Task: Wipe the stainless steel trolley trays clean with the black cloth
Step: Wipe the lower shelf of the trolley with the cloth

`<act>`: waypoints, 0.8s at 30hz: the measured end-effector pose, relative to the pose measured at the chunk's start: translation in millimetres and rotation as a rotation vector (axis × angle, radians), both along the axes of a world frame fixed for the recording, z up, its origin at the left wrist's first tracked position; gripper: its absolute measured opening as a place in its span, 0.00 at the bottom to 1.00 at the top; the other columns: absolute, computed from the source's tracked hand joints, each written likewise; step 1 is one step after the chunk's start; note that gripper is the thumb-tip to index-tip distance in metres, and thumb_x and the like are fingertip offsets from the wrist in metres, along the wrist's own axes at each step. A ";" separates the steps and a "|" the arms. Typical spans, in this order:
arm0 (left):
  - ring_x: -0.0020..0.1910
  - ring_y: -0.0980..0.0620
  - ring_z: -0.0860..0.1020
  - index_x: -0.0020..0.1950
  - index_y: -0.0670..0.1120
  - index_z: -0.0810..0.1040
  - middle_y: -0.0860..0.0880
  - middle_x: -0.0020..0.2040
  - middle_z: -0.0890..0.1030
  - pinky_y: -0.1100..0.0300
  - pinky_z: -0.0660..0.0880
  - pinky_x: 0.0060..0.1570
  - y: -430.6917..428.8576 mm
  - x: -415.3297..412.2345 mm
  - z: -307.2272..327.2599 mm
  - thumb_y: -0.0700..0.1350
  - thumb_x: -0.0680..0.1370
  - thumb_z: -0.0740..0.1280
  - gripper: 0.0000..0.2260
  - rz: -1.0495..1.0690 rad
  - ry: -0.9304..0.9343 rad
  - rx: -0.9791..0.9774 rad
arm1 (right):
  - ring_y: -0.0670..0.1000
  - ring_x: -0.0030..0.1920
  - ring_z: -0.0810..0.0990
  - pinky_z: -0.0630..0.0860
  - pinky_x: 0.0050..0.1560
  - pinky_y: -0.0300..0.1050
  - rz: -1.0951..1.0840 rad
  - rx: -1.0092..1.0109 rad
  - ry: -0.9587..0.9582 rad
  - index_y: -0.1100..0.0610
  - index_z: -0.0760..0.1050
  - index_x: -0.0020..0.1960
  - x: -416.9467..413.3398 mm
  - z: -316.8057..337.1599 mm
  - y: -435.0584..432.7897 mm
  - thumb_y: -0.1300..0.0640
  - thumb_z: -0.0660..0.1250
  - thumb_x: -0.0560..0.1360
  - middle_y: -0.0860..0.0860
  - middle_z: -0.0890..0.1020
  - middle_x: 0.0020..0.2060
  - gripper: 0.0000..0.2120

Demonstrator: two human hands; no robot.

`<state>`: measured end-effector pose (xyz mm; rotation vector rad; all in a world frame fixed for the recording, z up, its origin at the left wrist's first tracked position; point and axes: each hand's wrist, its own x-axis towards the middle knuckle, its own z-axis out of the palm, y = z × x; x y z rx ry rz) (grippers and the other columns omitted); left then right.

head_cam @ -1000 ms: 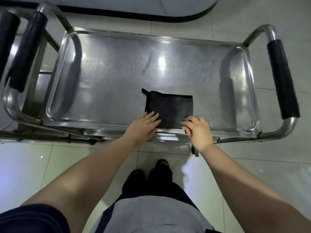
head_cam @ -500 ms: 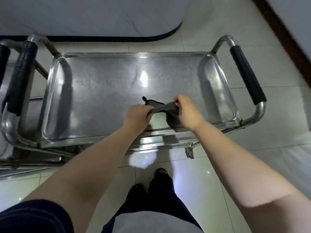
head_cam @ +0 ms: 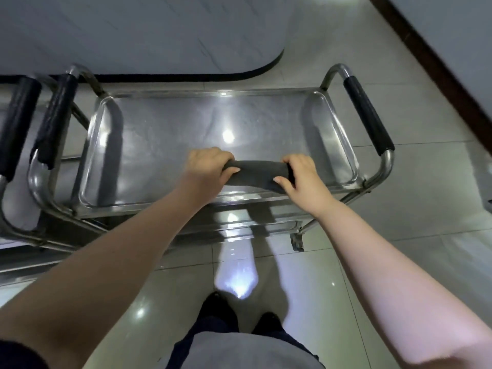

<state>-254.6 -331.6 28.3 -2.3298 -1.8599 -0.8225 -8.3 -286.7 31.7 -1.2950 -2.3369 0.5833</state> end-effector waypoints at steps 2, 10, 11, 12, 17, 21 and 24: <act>0.38 0.43 0.78 0.45 0.44 0.82 0.46 0.38 0.79 0.53 0.65 0.41 -22.5 13.6 -10.0 0.46 0.75 0.73 0.05 0.047 0.064 -0.018 | 0.59 0.52 0.69 0.59 0.49 0.42 0.012 0.017 -0.011 0.63 0.73 0.57 8.2 -14.6 -13.2 0.61 0.68 0.77 0.58 0.74 0.50 0.10; 0.48 0.40 0.78 0.56 0.44 0.80 0.44 0.50 0.81 0.49 0.65 0.49 -104.2 79.1 -99.9 0.41 0.78 0.68 0.08 0.202 0.075 -0.334 | 0.62 0.48 0.73 0.65 0.50 0.50 -0.021 -0.129 -0.049 0.64 0.77 0.52 51.4 -117.6 -74.2 0.63 0.70 0.74 0.61 0.77 0.46 0.08; 0.50 0.40 0.78 0.57 0.44 0.80 0.44 0.51 0.80 0.49 0.64 0.49 -111.8 86.4 -112.0 0.40 0.78 0.67 0.09 0.228 0.063 -0.402 | 0.62 0.49 0.73 0.66 0.51 0.51 -0.006 -0.159 -0.052 0.64 0.77 0.52 57.2 -128.2 -81.9 0.63 0.70 0.73 0.61 0.78 0.46 0.08; 0.51 0.40 0.77 0.59 0.44 0.79 0.44 0.53 0.80 0.49 0.65 0.50 -119.6 93.5 -123.3 0.39 0.78 0.66 0.10 0.250 0.054 -0.469 | 0.62 0.49 0.74 0.67 0.52 0.52 0.000 -0.180 -0.053 0.63 0.77 0.52 63.5 -137.5 -90.1 0.63 0.70 0.73 0.60 0.78 0.47 0.08; 0.56 0.44 0.74 0.61 0.46 0.76 0.46 0.56 0.77 0.55 0.63 0.50 -147.9 115.6 -169.4 0.34 0.77 0.61 0.15 0.270 0.015 -0.674 | 0.61 0.49 0.74 0.64 0.50 0.48 -0.018 -0.199 -0.121 0.62 0.77 0.51 81.7 -179.9 -122.0 0.63 0.70 0.74 0.58 0.78 0.47 0.07; 0.56 0.45 0.75 0.60 0.46 0.78 0.47 0.56 0.79 0.52 0.67 0.55 -133.4 104.6 -207.5 0.41 0.81 0.60 0.11 0.297 -0.061 -0.612 | 0.58 0.50 0.74 0.59 0.48 0.39 -0.147 -0.266 -0.047 0.61 0.77 0.51 72.1 -222.9 -112.8 0.63 0.69 0.74 0.56 0.79 0.48 0.06; 0.54 0.44 0.76 0.59 0.46 0.79 0.46 0.55 0.79 0.48 0.70 0.57 -115.9 92.3 -244.1 0.41 0.79 0.63 0.10 0.277 -0.139 -0.509 | 0.58 0.50 0.76 0.66 0.50 0.43 -0.176 -0.311 0.068 0.62 0.77 0.51 64.5 -261.3 -97.8 0.64 0.67 0.74 0.55 0.79 0.46 0.07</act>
